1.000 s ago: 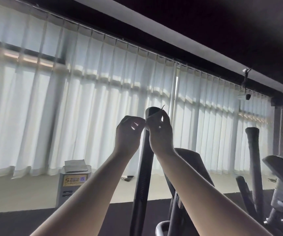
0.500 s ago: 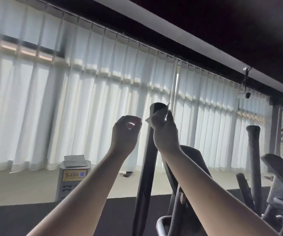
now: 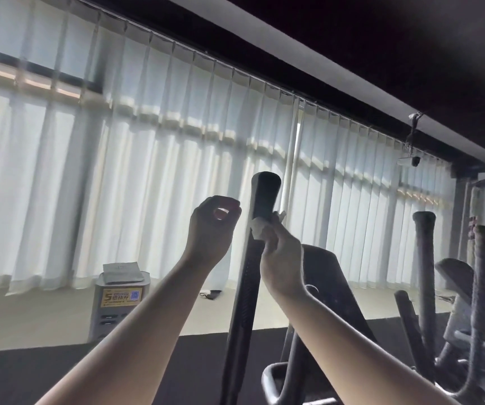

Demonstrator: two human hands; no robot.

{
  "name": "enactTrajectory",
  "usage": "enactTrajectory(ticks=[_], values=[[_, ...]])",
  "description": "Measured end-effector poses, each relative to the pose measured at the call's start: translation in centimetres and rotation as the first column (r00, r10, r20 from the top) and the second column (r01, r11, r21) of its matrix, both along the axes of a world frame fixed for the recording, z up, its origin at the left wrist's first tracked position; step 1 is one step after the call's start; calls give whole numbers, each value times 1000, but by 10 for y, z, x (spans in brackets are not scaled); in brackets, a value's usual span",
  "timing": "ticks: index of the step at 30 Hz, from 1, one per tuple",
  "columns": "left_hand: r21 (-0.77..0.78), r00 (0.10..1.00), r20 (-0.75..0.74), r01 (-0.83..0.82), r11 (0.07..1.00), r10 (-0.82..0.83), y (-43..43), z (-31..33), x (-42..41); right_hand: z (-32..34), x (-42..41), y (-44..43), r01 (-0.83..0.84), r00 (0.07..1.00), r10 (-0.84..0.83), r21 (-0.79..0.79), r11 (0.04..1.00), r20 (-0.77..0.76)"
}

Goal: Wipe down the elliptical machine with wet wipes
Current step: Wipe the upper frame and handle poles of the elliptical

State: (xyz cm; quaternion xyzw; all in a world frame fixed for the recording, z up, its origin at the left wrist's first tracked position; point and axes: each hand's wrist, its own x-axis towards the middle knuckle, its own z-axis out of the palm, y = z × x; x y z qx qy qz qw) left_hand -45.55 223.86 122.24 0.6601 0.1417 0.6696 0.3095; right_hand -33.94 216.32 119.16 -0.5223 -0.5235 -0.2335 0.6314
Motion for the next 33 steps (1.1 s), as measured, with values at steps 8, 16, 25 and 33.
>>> enactTrajectory(ticks=[8,16,25,33], values=[[-29,1000,3,12,1000,-12,3,-8,-10,81,12,9,256,796,-297,151,955,528],[-85,1000,13,27,996,-26,9,-27,-13,92,22,-3,418,458,-390,194,888,799],[-139,999,-2,-49,989,50,19,-48,-15,15,6,4,577,212,-39,-93,811,976],[-167,996,-31,-91,982,87,31,-62,-37,53,-5,2,719,2,7,-6,695,1000]])
